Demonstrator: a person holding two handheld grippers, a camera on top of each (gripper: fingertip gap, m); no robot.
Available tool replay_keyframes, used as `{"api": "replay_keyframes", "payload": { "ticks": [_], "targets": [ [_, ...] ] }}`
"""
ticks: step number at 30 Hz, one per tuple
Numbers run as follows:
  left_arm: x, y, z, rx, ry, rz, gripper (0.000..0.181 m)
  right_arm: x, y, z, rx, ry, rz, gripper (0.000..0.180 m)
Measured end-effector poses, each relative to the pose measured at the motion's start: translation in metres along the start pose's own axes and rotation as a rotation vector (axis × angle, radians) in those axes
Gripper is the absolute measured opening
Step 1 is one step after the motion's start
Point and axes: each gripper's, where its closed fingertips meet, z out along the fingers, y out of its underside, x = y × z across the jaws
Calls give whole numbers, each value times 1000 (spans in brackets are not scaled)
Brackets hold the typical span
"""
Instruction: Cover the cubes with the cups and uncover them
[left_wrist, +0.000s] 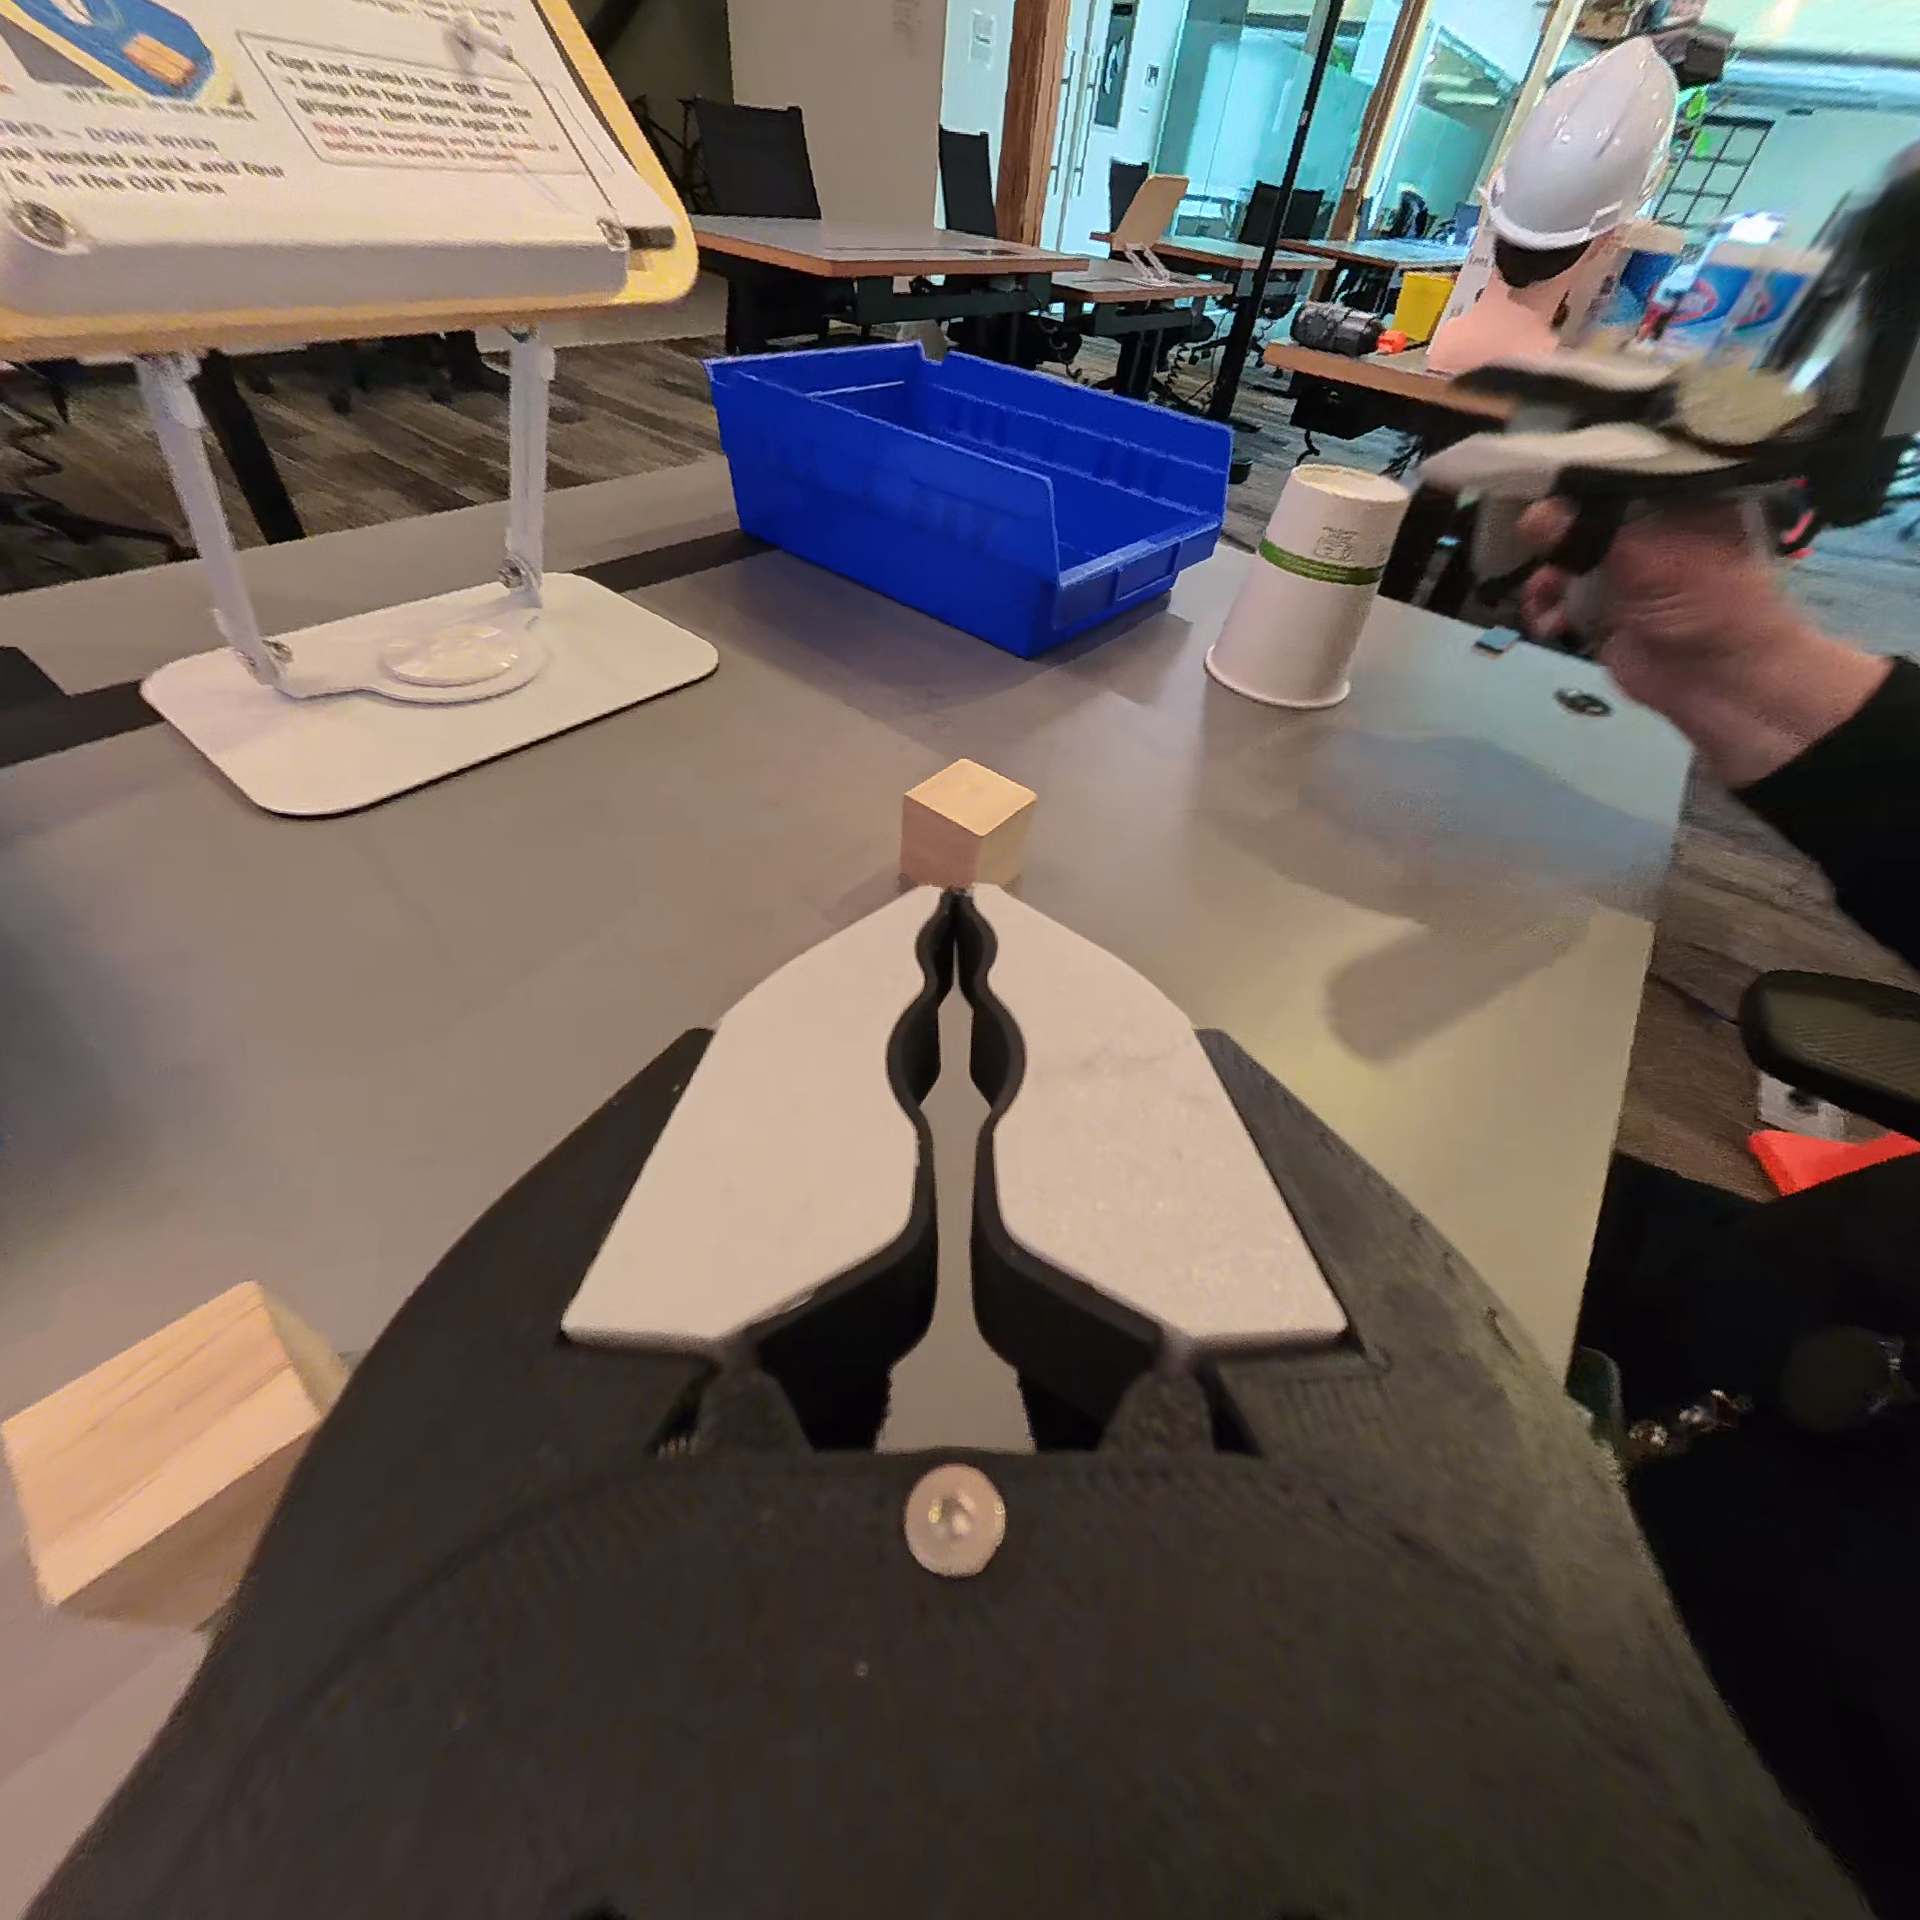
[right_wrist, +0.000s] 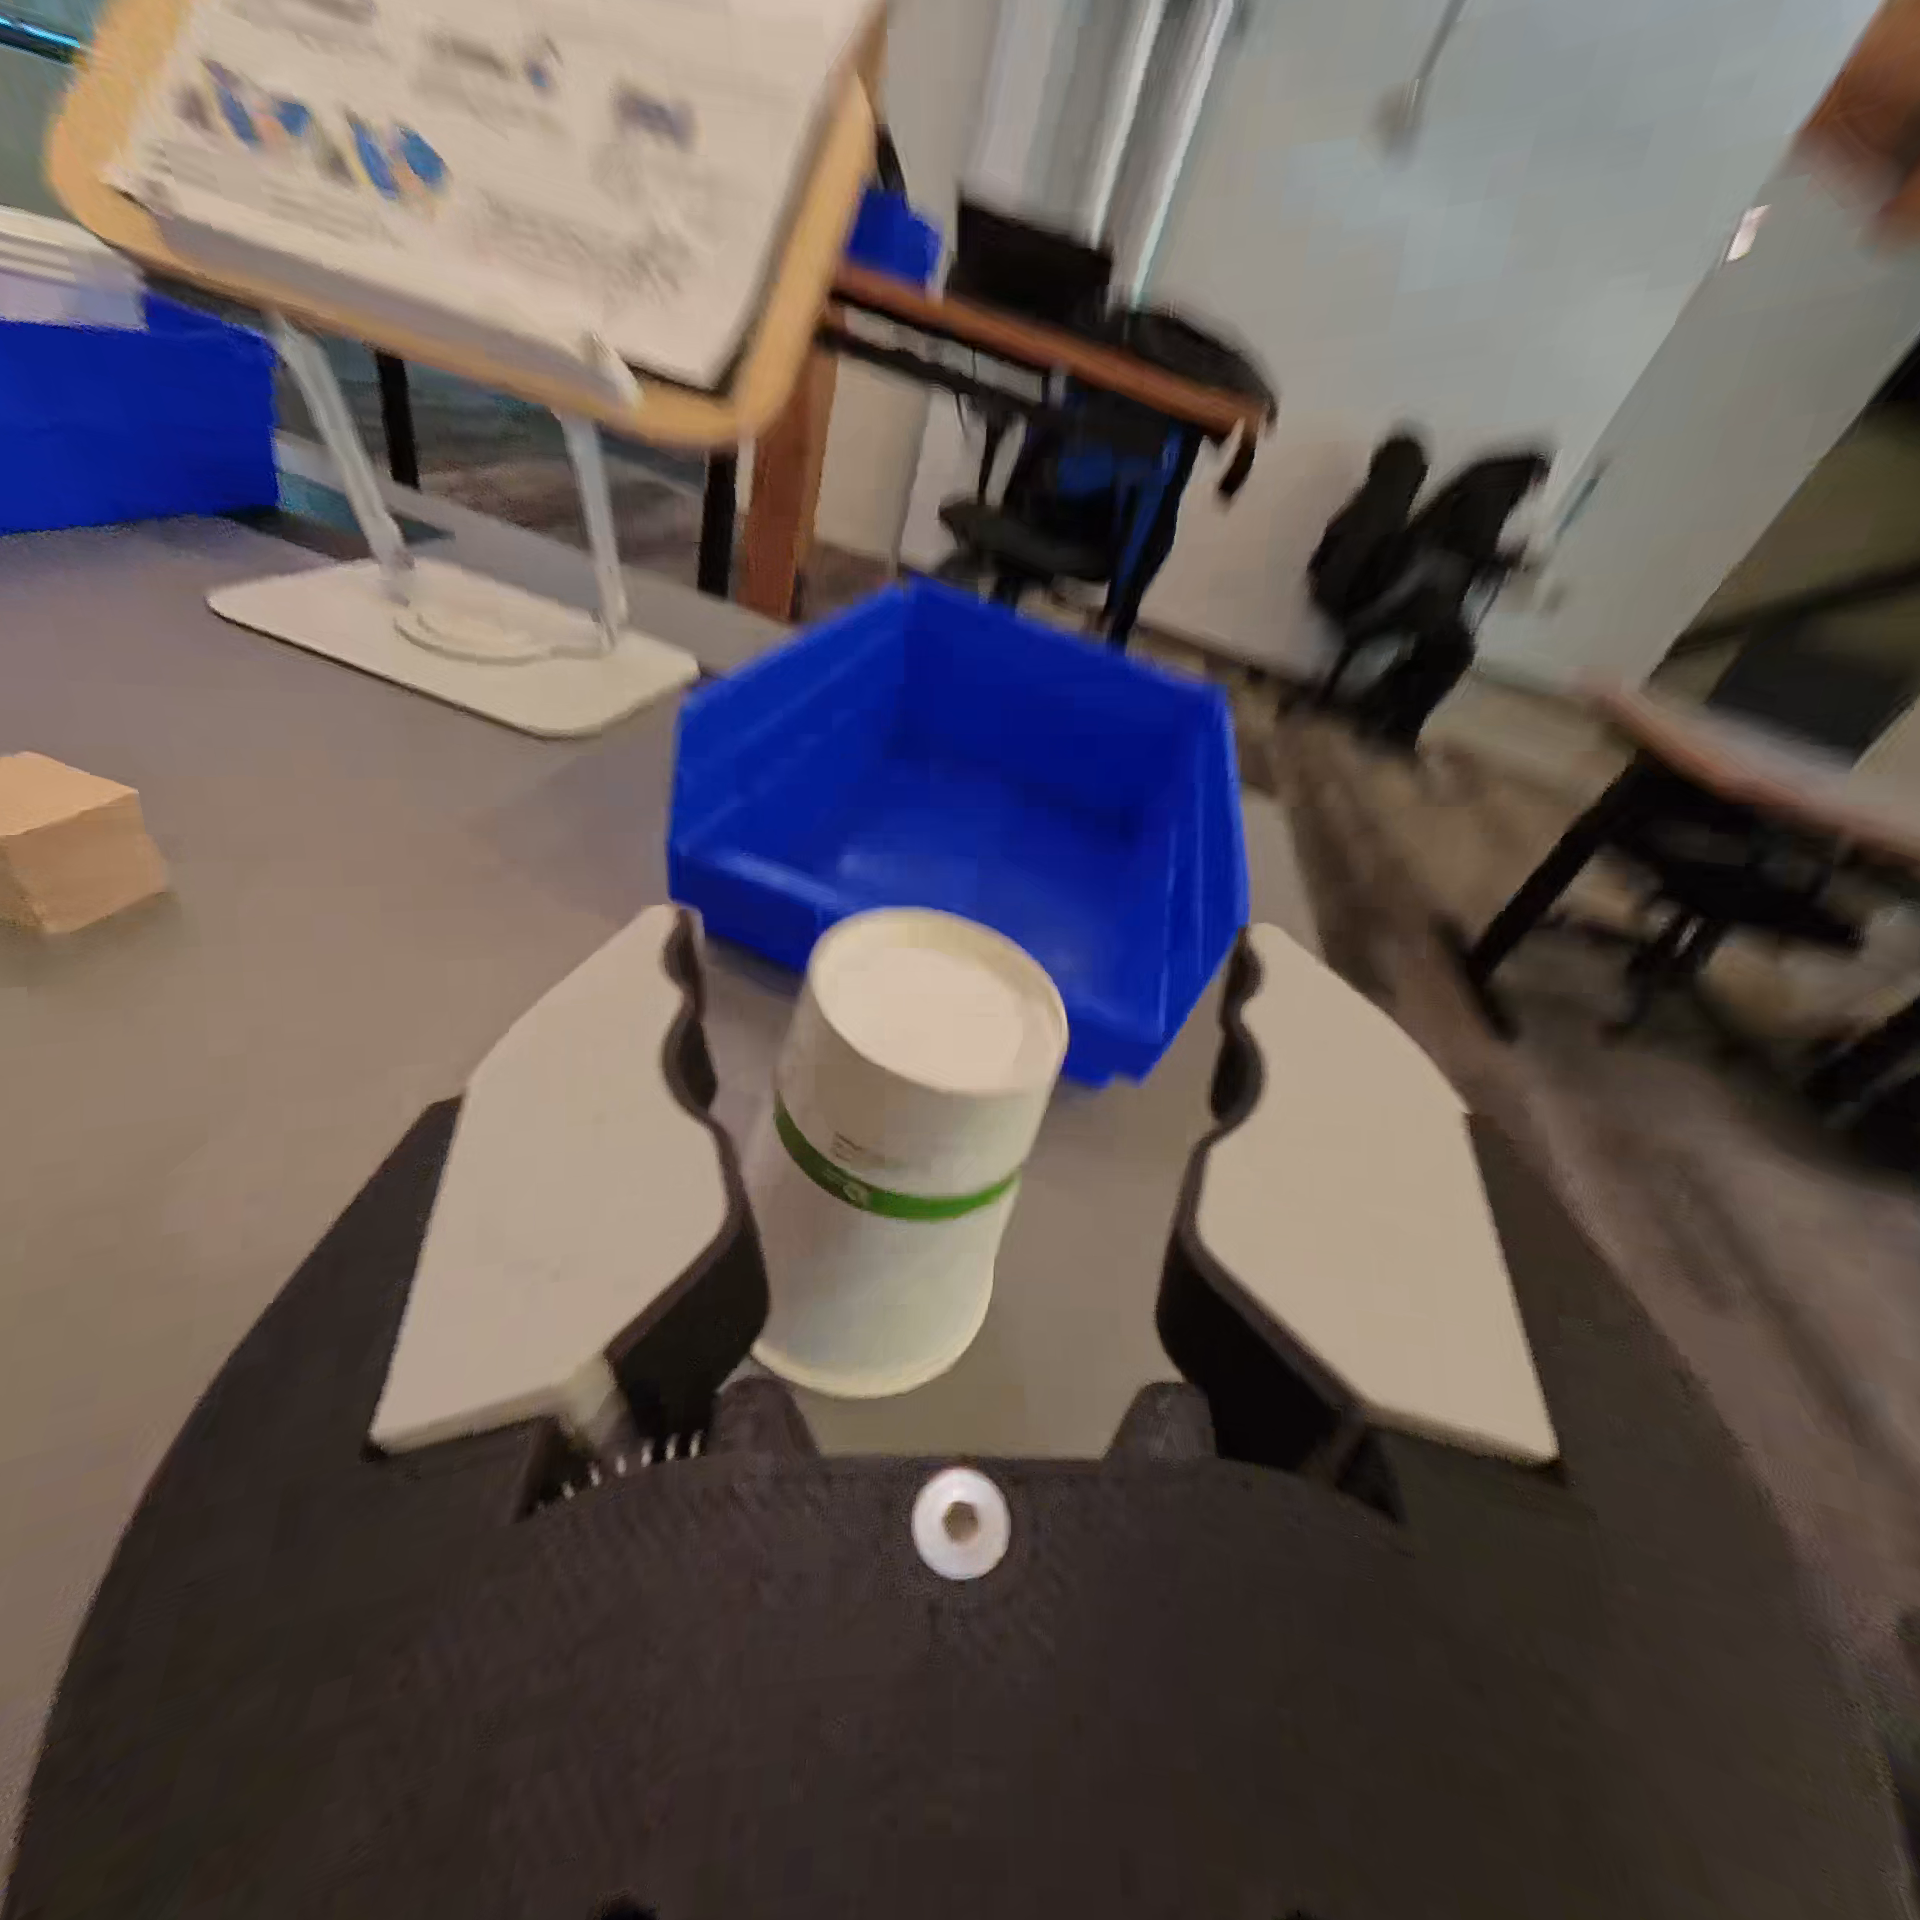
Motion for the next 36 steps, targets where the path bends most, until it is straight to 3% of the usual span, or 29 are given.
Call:
{"api": "replay_keyframes", "payload": {
  "ticks": [3,8,11,15,18,24,26,36],
  "targets": [
    [-10,-2,-6,-31,-57,73,0,-57,-49,-20,156,-168,-137,38],
    [-50,-42,-28,-52,-233,269,0,-166,-62,0,165,-556,-103,11],
    [-85,-76,-43,-77,-326,371,0,-201,-55,26,168,-646,-57,0],
    [-144,-104,-48,-132,-407,455,0,-226,-33,65,93,-687,-12,0],
    [-197,-113,-41,-214,-463,509,0,-242,-14,74,32,-743,-20,0],
    [-311,-105,-14,-369,-550,510,27,-242,7,76,-30,-764,-11,0],
    [-341,-97,-4,-435,-548,558,24,-243,8,78,-39,-767,-19,0],
    [-413,-84,37,-654,-411,743,21,-248,15,81,-78,-781,-57,0]
  ]
}}
